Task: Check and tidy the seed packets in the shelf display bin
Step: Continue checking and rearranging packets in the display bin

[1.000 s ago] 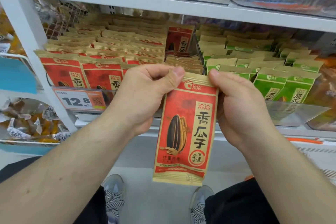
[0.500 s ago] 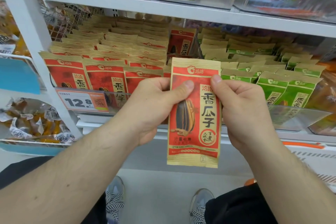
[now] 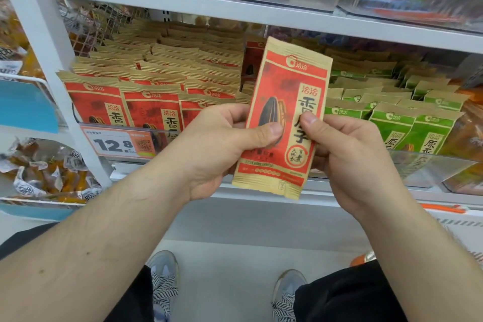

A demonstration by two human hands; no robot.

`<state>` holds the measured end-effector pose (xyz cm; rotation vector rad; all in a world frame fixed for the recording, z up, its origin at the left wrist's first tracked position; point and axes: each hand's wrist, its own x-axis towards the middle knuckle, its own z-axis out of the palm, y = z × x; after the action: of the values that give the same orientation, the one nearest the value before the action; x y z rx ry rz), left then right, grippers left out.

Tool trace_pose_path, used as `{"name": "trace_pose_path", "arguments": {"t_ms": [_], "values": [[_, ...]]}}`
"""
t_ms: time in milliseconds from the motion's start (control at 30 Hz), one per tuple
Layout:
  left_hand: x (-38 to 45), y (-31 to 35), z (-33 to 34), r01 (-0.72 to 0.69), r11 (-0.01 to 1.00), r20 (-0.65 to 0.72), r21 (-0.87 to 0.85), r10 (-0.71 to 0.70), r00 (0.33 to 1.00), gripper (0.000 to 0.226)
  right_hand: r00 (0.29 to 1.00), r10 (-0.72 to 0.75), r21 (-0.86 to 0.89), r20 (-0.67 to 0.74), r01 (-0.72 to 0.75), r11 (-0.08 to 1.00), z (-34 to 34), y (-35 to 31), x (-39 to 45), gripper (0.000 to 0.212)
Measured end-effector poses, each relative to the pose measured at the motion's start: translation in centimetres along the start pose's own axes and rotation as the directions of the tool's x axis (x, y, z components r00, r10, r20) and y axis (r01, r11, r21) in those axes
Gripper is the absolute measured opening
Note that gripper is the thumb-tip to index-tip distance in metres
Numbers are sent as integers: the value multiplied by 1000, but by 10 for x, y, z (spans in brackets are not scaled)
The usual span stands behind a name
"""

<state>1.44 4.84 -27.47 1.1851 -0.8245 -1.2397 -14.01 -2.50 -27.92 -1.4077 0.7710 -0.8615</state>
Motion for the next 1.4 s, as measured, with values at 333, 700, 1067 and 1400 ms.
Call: {"name": "trace_pose_path", "arguments": {"t_ms": [333, 700, 1067, 1400], "values": [[2, 2, -4, -83, 987, -31, -135, 79, 996, 42, 953, 41, 12, 299, -47, 999, -17, 2, 2, 43], [4, -6, -4, -193, 930, -143, 312, 247, 958, 30, 976, -179, -129, 121, 195, 972, 1, 1, -8, 57], [6, -11, -7, -38, 999, -21, 37, 39, 999, 23, 955, -295, -432, -15, 260, 864, 26, 10, -16, 43], [5, -12, -5, 20, 997, 108, 77, -28, 994, 31, 978, -127, -161, -165, 100, 982, 9, 0, -9, 14]]}}
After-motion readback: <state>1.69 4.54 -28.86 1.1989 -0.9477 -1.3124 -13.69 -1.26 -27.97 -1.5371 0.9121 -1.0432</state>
